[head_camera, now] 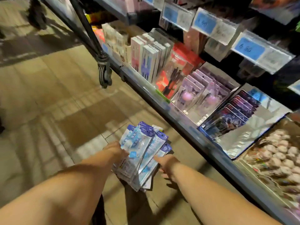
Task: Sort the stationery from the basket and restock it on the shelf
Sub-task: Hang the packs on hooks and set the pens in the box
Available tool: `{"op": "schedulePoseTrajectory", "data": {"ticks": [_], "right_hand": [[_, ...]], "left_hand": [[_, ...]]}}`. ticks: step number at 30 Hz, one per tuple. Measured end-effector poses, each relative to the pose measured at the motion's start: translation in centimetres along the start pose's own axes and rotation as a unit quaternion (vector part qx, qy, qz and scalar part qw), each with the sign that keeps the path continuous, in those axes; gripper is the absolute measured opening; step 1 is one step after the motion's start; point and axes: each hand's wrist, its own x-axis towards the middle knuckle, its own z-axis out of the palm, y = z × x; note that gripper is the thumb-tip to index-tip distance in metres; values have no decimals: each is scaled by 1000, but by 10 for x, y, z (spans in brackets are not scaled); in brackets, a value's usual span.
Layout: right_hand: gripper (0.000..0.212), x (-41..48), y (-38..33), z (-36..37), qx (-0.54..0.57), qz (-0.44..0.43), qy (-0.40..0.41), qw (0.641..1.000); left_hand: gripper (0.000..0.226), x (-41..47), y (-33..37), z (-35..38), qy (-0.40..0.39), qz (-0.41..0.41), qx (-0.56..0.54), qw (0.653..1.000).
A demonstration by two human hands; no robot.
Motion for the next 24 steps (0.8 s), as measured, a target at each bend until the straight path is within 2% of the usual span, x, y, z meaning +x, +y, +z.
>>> {"op": "schedulePoseTrajectory", "data": {"ticks": [1, 2, 4, 5, 8, 10, 12, 17, 22, 24], "right_hand": [[19, 9, 3, 11, 24, 10, -9, 1000], [30, 18, 8, 21, 44, 15, -17, 999], [68, 40, 19, 34, 70, 27, -3, 997], [76, 48, 22, 38, 73, 23, 21, 997], [68, 51, 15, 38, 125, 10, 82, 989], [60, 48, 11, 34, 163, 7, 106, 981], [57, 47, 10, 34, 146, 3, 125, 981], [79, 86, 36, 41, 113, -37, 38, 992], [69, 64, 20, 44, 158, -51, -6, 986], [55, 55, 13, 44, 152, -59, -11, 987]], "left_hand": [[55, 10, -3, 3, -2, -17, 1, 1000], [60, 19, -4, 4, -7, -25, 0, 1000], [62, 32, -3, 5, -22, -29, -5, 999], [62, 37, -1, 5, -30, -29, -4, 999], [69, 48, 4, 15, -47, -27, 27, 998], [85, 57, 4, 27, -33, -25, 48, 998], [98, 64, 4, 37, -21, -35, 52, 998], [101, 58, 13, 39, -14, -37, -21, 999], [90, 54, 16, 45, 12, -55, -89, 994], [88, 53, 14, 47, 6, -51, -113, 992]]}}
